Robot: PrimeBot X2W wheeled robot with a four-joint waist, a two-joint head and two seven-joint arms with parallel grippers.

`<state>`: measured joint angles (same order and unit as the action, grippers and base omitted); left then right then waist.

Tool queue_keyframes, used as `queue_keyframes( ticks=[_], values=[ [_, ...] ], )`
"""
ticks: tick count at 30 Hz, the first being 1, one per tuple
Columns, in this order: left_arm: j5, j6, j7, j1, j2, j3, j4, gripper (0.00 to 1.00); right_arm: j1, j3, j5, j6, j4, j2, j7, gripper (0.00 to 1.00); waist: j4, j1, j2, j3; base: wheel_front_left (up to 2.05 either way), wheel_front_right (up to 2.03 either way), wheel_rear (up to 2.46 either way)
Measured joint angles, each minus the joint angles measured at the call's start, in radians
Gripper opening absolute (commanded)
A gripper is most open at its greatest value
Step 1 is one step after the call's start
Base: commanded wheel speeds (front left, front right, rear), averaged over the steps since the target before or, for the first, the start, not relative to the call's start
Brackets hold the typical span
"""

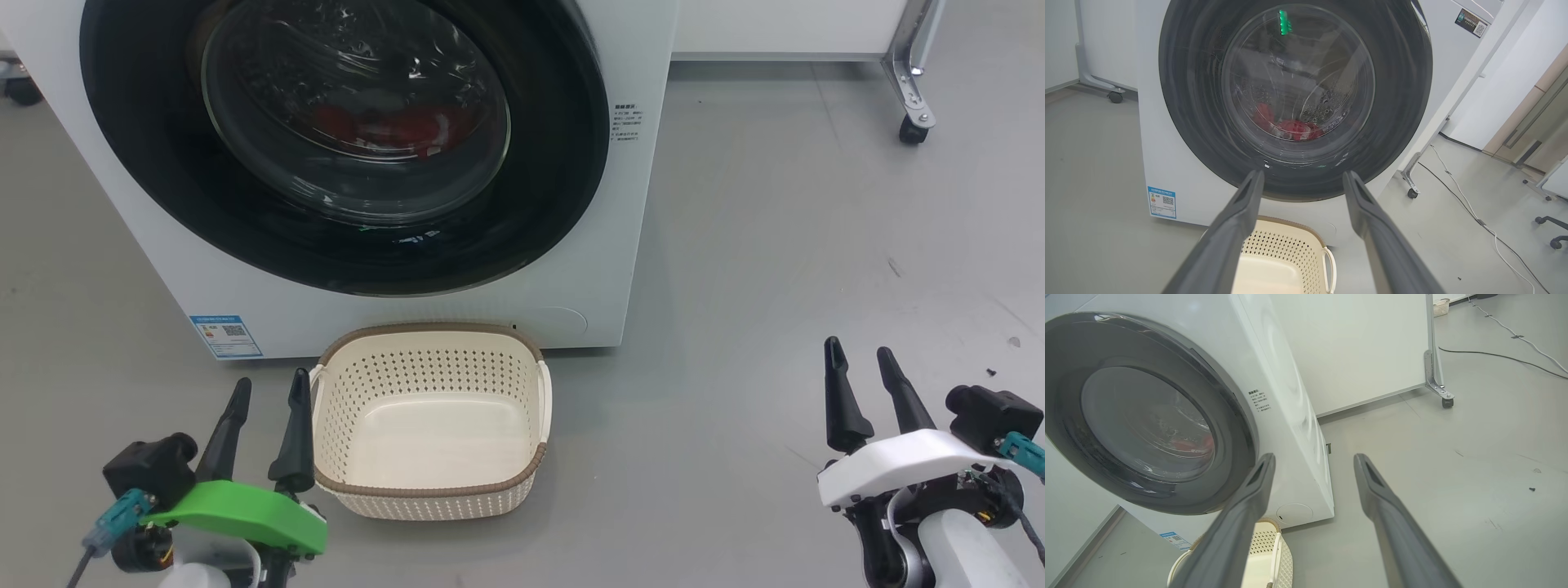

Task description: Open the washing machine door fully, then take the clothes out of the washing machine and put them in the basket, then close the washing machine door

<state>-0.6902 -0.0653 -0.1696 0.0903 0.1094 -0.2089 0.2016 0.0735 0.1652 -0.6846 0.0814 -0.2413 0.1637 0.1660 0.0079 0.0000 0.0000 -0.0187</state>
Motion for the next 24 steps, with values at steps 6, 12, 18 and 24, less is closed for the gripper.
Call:
queue_keyframes(
  ticks=[6,12,18,24],
  values=[
    [0.091,0.024,-0.020,0.000,-0.002,-0.026,0.004,1.00,0.000,0.035,0.093,-0.013,0.001,-0.001,0.018,1.00,0.000,0.0000,0.0000,0.001,0.00,0.00,0.00],
    [0.162,0.043,-0.039,-0.002,-0.008,-0.047,0.015,1.00,-0.001,0.060,0.161,-0.019,-0.002,-0.012,0.044,1.00,0.000,0.0000,0.0000,0.002,0.00,0.00,0.00],
    [0.228,0.061,-0.062,-0.003,-0.024,-0.055,0.020,1.00,-0.002,0.068,0.237,-0.033,-0.009,-0.021,0.061,1.00,0.001,0.0000,0.0000,0.002,0.00,0.00,0.00],
    [0.301,0.080,-0.080,-0.003,-0.024,-0.060,0.020,1.00,-0.002,0.072,0.311,-0.049,-0.011,-0.027,0.079,1.00,0.001,0.0000,0.0000,0.003,0.00,0.00,0.00]
  ],
)
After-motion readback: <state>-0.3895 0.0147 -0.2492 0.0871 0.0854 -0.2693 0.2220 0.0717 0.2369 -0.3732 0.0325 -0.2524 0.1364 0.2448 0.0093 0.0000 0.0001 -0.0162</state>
